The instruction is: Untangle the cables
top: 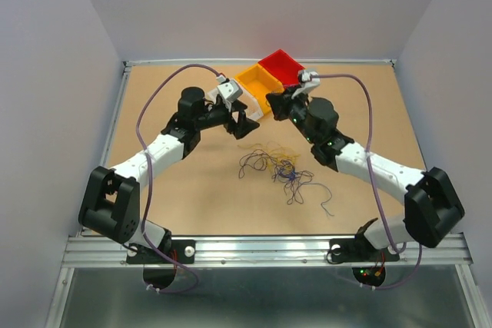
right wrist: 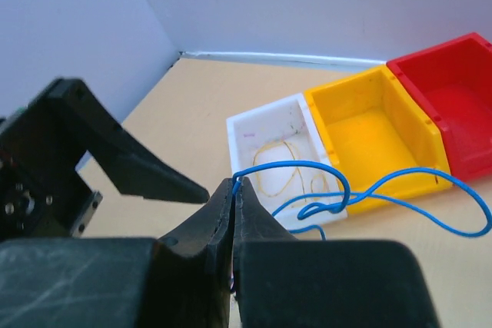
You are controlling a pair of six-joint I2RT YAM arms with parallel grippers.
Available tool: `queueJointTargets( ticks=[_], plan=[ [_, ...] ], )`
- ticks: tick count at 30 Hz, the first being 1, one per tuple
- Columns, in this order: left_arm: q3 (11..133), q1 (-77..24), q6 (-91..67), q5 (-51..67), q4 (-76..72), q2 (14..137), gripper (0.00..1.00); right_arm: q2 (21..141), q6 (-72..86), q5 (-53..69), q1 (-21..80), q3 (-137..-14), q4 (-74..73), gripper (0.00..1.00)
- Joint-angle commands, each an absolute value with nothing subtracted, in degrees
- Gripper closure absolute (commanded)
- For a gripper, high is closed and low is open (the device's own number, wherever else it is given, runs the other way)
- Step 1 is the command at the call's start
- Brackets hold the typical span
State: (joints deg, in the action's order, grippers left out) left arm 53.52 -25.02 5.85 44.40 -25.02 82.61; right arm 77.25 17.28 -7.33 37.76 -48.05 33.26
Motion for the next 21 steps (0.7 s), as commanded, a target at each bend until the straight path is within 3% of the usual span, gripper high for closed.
queueJointTargets(
  ticks=[1, 11, 21],
  plan=[
    [52.12, -23.56, 4.31, 33.94, -30.85, 78.31, 0.10, 83.57, 15.73, -8.71, 36.04, -59.66, 19.78, 0.99],
    [51.24, -21.10, 4.39, 24.97, -32.87, 78.05, 0.10, 102.27, 20.74, 3.68, 27.78, -80.76, 14.07, 0.99],
    [50.89, -20.39, 5.01, 19.51, -33.49, 77.78, 0.07, 121.61, 25.92, -1.13, 27.60, -100.00, 12.57, 0.99]
  ],
)
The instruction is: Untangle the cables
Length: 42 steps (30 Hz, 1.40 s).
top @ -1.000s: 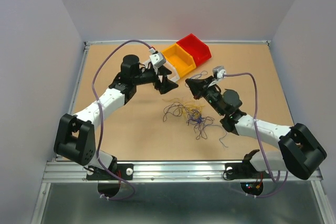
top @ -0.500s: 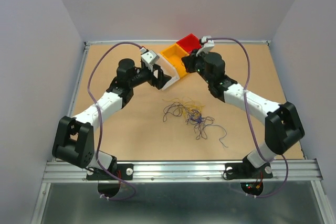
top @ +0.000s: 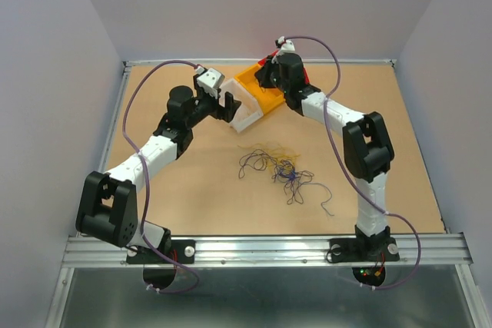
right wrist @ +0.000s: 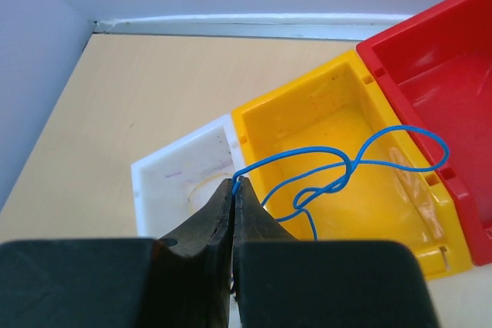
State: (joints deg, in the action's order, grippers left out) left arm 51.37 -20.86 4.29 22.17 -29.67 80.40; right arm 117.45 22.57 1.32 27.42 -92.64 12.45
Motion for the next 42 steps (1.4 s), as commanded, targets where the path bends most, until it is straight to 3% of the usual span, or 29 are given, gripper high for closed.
queueJointTargets(
  ticks=[1, 12, 19, 22, 26, 32, 36, 42],
  plan=[
    [50.89, -20.22, 4.92, 19.51, -33.75, 77.78, 0.07, 123.29, 26.54, -1.32, 27.60, -102.54, 12.48, 0.99],
    [51.24, -19.78, 5.10, 18.46, -33.93, 79.10, 0.07, 132.80, 35.67, -7.56, 27.77, -107.32, 13.44, 0.99],
    [51.15, -19.86, 5.36, 18.19, -34.01, 79.28, 0.06, 131.40, 33.67, -10.72, 29.79, -103.62, 17.14, 0.91],
    [51.24, -19.86, 5.54, 17.93, -33.93, 79.54, 0.06, 130.43, 32.87, -10.63, 30.06, -102.92, 17.23, 0.67],
    [51.33, -19.86, 5.71, 18.19, -33.93, 79.80, 0.06, 129.38, 32.43, -10.55, 30.06, -102.66, 17.23, 0.52],
    [51.33, -19.78, 5.89, 17.75, -33.93, 79.80, 0.06, 125.96, 32.08, -11.51, 29.97, -101.34, 14.69, 0.36],
    [51.77, -19.78, 6.59, 16.18, -33.49, 80.51, 0.05, 122.62, 31.47, -16.07, 29.97, -101.52, 6.52, 0.31],
    [52.56, -19.86, 7.21, 14.50, -32.87, 81.82, 0.02, 116.90, 29.89, -17.40, 29.97, -95.54, 5.98, 0.25]
  ],
)
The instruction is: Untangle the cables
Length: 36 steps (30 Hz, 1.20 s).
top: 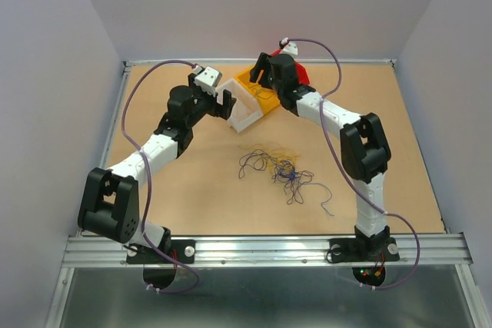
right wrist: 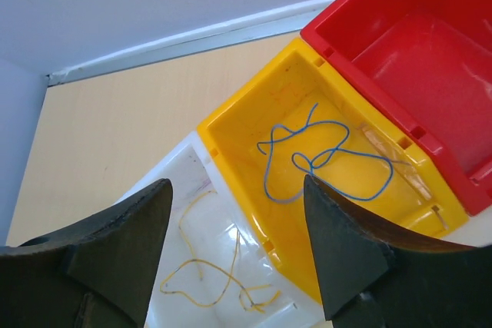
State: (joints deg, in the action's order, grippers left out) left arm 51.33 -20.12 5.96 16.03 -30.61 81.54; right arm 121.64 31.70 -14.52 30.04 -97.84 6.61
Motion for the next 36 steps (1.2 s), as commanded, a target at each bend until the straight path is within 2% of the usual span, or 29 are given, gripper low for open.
queueJointTargets(
  ticks=[1, 4, 5, 9, 13, 17, 20, 26, 30, 36],
  plan=[
    [52.65, -19.86, 7.29, 14.33, -32.87, 82.09, 0.02, 116.55, 29.36, -17.32, 29.97, -95.54, 5.72, 0.25],
    [53.00, -19.86, 7.56, 14.06, -32.52, 82.44, 0.02, 115.32, 27.96, -16.88, 29.97, -95.28, 4.66, 0.26],
    [53.09, -19.86, 7.56, 14.06, -32.35, 82.35, 0.02, 114.79, 27.51, -16.35, 30.06, -94.49, 4.66, 0.29],
    [53.00, -19.78, 8.17, 14.59, -31.99, 81.83, 0.02, 109.79, 24.17, -11.78, 29.97, -88.43, 4.40, 0.31],
    [52.91, -19.95, 9.84, 18.26, -31.82, 81.74, 0.01, 101.71, 19.27, -4.68, 29.97, -75.02, 4.13, 0.30],
    [53.35, -20.13, 13.26, 25.47, -30.07, 82.44, 0.01, 89.95, 16.70, -3.16, 30.58, -61.37, 4.13, 0.21],
    [54.14, -21.87, 15.20, 28.83, -27.61, 83.40, 0.01, 84.40, 18.10, -2.90, 31.11, -52.77, 4.13, 0.22],
    [54.93, -25.22, 17.49, 26.28, -25.40, 84.02, 0.04, 86.30, 17.40, -2.37, 32.08, -49.83, 4.13, 0.32],
    [55.37, -25.22, 17.93, 27.42, -24.00, 84.02, 0.04, 90.43, 16.18, -1.23, 32.26, -51.68, 4.13, 0.44],
    [60.47, -25.93, 20.04, 30.15, -15.38, 86.05, 0.05, 95.27, 14.15, -0.35, 33.22, -54.23, 4.39, 0.43]
  ],
)
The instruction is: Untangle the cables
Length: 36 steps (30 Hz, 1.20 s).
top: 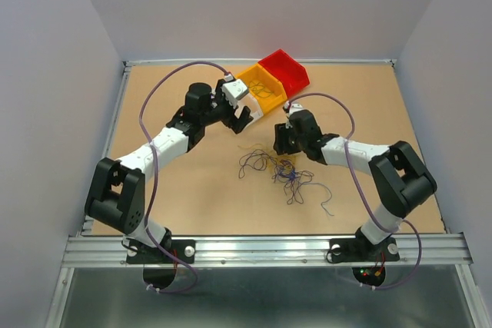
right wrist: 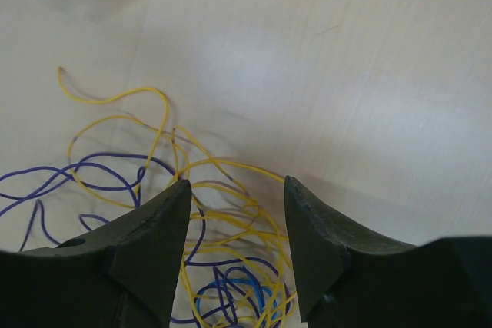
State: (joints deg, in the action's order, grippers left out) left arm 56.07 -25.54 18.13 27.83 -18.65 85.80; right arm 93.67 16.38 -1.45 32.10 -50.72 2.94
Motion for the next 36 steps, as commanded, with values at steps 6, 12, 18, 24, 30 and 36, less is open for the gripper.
queueJointTargets(
  ticks=[6, 12, 18, 24, 30, 36],
  plan=[
    [60.47, -26.19, 20.56, 28.22, -13.46, 84.03, 0.06, 97.56, 13.45, 1.41, 33.49, -55.46, 4.66, 0.88],
    [58.10, -26.81, 21.97, 27.16, -10.72, 82.09, 0.06, 87.66, 14.32, 1.31, 33.49, -52.65, 6.33, 0.99],
    [55.64, -26.98, 21.36, 30.14, -10.20, 78.23, 0.06, 77.71, 15.99, 2.82, 33.57, -50.98, 6.24, 0.99],
    [52.13, -26.98, 19.69, 29.36, -15.02, 73.13, 0.05, 69.71, 18.28, 0.70, 33.49, -52.55, 5.63, 0.99],
    [47.38, -26.98, 19.07, 31.99, -20.30, 68.65, 0.05, 66.10, 20.30, 4.04, 33.57, -57.56, 4.13, 0.99],
    [43.07, -26.98, 19.69, 31.99, -25.13, 65.04, 0.04, 61.27, 21.80, 3.96, 33.66, -58.97, 3.52, 0.99]
  ],
)
